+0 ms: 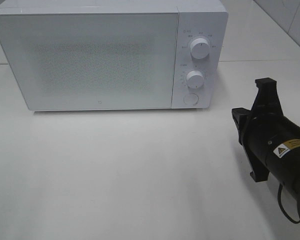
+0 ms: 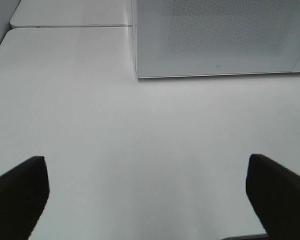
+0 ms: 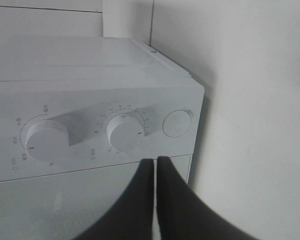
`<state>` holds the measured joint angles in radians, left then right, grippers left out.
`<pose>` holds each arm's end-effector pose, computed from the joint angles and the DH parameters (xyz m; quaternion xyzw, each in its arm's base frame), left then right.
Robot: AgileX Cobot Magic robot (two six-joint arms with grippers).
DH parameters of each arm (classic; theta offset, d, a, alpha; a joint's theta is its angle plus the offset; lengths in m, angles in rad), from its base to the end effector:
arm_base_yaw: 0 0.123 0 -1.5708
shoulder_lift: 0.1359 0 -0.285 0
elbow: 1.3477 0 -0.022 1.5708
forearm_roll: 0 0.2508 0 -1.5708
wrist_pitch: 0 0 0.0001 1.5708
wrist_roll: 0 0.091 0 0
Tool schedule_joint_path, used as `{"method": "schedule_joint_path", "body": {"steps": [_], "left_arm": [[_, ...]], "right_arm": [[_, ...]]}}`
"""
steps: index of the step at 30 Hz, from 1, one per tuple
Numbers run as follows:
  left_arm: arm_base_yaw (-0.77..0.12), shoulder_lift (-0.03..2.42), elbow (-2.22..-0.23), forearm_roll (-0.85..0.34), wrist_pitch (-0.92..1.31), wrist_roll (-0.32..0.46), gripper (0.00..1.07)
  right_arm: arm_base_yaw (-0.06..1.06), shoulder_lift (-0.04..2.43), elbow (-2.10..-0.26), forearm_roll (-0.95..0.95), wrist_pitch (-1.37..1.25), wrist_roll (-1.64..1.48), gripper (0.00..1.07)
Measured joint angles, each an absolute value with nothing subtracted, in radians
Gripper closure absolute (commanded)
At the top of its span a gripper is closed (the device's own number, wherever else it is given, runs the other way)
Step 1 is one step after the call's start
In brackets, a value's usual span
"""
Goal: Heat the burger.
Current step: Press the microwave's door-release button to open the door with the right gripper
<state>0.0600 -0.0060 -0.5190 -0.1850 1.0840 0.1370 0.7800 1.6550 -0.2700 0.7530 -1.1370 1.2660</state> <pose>-0.0089 -0.0154 0.2817 0.0385 0.8483 -0.0406 0.5266 0.1956 0.1141 0.1449 0.4945 0.6071 0.4343 0.4453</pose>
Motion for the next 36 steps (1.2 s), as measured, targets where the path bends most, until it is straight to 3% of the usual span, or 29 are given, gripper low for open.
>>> {"method": "schedule_joint_path", "body": {"steps": [22,36], "left_arm": [[0.060,-0.006,-0.519,-0.185,1.084,0.137,0.07],[0.060,-0.006,-0.519,-0.185,1.084,0.137,0.07]], "right_arm": [[0.778,1.818,-0.373,0.719,-1.080,1.472,1.07],[0.655,1.908,-0.532,0.591,-0.959,1.473,1.07]]}}
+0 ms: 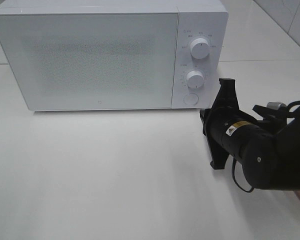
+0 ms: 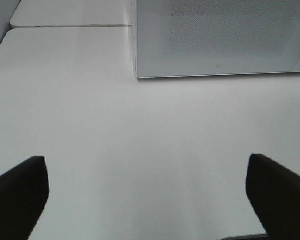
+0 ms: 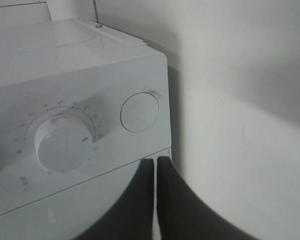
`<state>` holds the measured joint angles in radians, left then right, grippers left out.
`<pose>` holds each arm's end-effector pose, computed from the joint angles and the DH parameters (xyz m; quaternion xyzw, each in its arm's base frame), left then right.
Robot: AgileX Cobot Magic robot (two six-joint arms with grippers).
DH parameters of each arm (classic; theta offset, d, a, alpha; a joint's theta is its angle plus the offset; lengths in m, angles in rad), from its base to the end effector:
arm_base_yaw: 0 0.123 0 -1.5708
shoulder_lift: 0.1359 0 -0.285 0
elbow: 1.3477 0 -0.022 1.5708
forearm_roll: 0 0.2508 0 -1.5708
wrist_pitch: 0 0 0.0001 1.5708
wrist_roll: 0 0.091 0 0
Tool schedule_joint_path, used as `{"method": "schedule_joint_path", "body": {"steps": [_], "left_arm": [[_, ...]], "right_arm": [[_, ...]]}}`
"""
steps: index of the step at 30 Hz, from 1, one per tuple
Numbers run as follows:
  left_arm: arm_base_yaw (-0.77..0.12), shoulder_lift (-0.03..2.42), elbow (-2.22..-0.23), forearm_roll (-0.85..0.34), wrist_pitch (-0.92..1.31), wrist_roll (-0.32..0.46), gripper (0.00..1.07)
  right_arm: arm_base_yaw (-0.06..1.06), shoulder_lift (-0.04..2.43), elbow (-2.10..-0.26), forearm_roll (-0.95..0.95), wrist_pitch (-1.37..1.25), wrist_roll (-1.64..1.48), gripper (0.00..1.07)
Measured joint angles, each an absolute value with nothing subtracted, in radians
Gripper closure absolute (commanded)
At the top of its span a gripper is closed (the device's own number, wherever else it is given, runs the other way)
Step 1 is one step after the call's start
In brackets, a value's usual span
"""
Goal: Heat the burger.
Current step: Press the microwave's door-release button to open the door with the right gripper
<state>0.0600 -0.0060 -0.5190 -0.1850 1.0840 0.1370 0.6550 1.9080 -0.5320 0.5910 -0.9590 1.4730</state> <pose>-0.0089 -0.0154 0.2817 0.0385 0.8483 -0.0406 0.5266 0.2590 0.1466 0.1088 0.5616 0.6049 0.4394 0.3545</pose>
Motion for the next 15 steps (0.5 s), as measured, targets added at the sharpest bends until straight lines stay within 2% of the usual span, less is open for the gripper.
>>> {"method": "schedule_joint_path", "body": {"steps": [6,15], "left_arm": [[0.060,-0.006,-0.519,-0.185,1.084,0.137,0.07],[0.060,-0.006,-0.519,-0.185,1.084,0.137,0.07]], "right_arm": [[0.595,1.952,-0.605,0.549,-0.933,1.473,1.07],[0.589,2.036,-0.691,0.542,-0.928,1.473,1.07]]}}
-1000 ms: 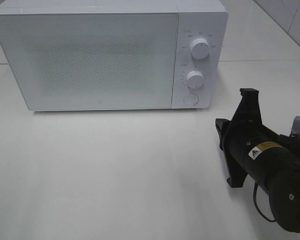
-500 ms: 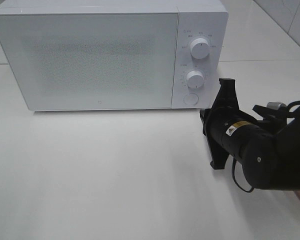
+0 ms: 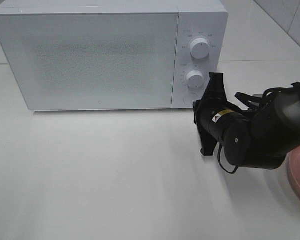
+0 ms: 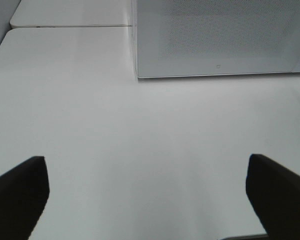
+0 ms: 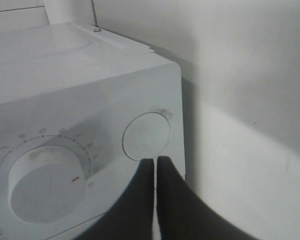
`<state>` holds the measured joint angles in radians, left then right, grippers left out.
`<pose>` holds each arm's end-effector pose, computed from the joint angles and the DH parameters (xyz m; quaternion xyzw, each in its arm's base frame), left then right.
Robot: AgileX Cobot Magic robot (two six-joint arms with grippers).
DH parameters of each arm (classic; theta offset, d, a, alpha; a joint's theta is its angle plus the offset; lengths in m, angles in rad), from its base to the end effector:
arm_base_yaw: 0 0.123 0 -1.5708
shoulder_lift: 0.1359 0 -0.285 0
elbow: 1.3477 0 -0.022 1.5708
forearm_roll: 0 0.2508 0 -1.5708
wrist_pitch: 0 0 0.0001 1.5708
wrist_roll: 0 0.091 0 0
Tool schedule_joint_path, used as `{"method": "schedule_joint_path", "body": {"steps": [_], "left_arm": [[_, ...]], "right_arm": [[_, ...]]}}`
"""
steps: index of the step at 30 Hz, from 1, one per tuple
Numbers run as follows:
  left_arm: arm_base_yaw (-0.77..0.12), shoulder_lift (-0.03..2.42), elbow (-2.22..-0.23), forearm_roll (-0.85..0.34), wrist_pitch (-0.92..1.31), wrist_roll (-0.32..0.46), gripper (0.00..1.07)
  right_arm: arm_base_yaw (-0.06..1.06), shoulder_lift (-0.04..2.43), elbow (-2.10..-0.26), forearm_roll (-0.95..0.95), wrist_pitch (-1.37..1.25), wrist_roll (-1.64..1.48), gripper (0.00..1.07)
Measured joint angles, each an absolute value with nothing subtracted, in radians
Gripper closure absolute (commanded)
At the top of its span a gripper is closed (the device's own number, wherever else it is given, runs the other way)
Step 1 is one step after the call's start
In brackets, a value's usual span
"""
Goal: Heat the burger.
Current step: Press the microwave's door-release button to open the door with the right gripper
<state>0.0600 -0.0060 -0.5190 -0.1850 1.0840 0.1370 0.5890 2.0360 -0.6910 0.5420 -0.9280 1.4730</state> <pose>-0.0089 -0.0154 0.2817 0.0385 0.8483 -0.0406 0.5266 0.2998 0.1551 0.0934 0.5659 0.5994 0.4389 0.3574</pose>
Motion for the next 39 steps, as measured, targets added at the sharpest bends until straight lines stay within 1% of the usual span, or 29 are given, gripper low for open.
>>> {"method": "schedule_joint_path", "body": {"steps": [6,11,16,28,39], "left_arm": [[0.060,-0.006,-0.519,-0.185,1.084,0.137,0.07],[0.060,-0.006,-0.519,-0.185,1.084,0.137,0.07],[0.060,-0.006,-0.519,-0.185,1.084,0.137,0.07],[0.060,-0.006,-0.519,-0.185,1.084,0.137,0.07],[0.060,-0.006,-0.519,-0.185,1.084,0.137,0.07]], "right_arm": [[0.587,2.080,-0.745,0.542,-0.923,1.474,1.07],[0.553,2.120,-0.798,0.513,-0.906,1.474,1.07],[0.544,2.142,-0.829,0.493,-0.901,1.474,1.07],[0.533,2.157,-0.855,0.503,-0.898,1.435,1.07],[0.534,2.162,-0.848,0.510,-0.958,1.411,1.07]]}}
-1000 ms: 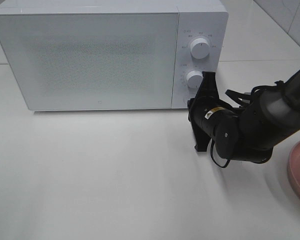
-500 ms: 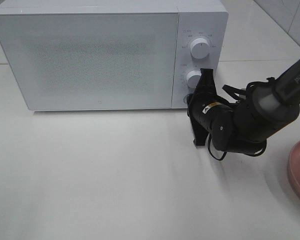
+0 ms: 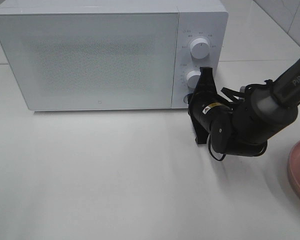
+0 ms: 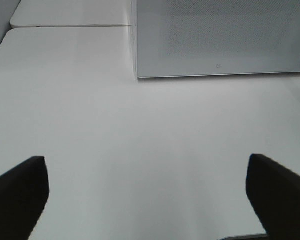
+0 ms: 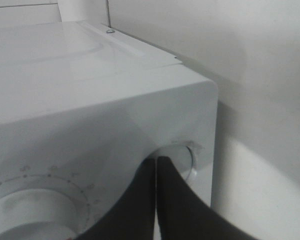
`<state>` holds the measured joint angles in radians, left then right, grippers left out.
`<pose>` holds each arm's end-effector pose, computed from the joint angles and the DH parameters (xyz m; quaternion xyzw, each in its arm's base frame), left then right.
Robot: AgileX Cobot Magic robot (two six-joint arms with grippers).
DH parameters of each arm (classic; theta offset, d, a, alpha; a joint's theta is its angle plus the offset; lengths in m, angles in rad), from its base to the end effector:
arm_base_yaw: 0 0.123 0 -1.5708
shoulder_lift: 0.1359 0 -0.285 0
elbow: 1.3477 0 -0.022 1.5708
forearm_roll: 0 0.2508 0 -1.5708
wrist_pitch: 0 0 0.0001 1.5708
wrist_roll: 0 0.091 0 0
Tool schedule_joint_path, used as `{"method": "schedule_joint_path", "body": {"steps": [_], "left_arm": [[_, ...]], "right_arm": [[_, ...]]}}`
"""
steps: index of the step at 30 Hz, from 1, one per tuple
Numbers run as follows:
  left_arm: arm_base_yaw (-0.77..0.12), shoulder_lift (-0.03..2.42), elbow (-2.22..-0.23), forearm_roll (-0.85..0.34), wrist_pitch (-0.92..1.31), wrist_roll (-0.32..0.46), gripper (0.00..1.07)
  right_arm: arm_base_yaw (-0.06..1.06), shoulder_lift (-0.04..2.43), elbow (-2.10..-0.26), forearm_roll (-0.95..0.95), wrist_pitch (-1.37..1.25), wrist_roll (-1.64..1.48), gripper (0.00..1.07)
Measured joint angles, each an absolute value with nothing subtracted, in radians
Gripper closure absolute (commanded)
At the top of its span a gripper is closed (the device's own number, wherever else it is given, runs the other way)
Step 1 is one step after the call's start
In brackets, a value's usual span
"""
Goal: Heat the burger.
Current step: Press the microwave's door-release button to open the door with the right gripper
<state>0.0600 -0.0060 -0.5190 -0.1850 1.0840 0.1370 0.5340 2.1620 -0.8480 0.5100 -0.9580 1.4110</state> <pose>-0.0089 -0.0154 0.2817 0.0385 0.8483 -0.0406 0.5266 0.3400 0.1589 0.0798 0.5445 0.5948 0.4416 0.3933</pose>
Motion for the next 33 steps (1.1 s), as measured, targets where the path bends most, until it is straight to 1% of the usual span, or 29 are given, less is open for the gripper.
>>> {"method": "schedule_joint_path", "body": {"steps": [14,21,33], "left_arm": [[0.060,-0.006,-0.519,-0.185,1.084,0.137,0.07],[0.060,-0.006,-0.519,-0.185,1.084,0.137,0.07],[0.060,-0.006,-0.519,-0.185,1.084,0.137,0.07]], "right_arm": [[0.547,2.204,-0.889,0.532,-0.967,1.413,1.07],[0.558,2.222,-0.927,0.598,-0.974,1.400,1.07],[0.564,2.224,-0.944,0.634,-0.944,1.383,1.07]]}}
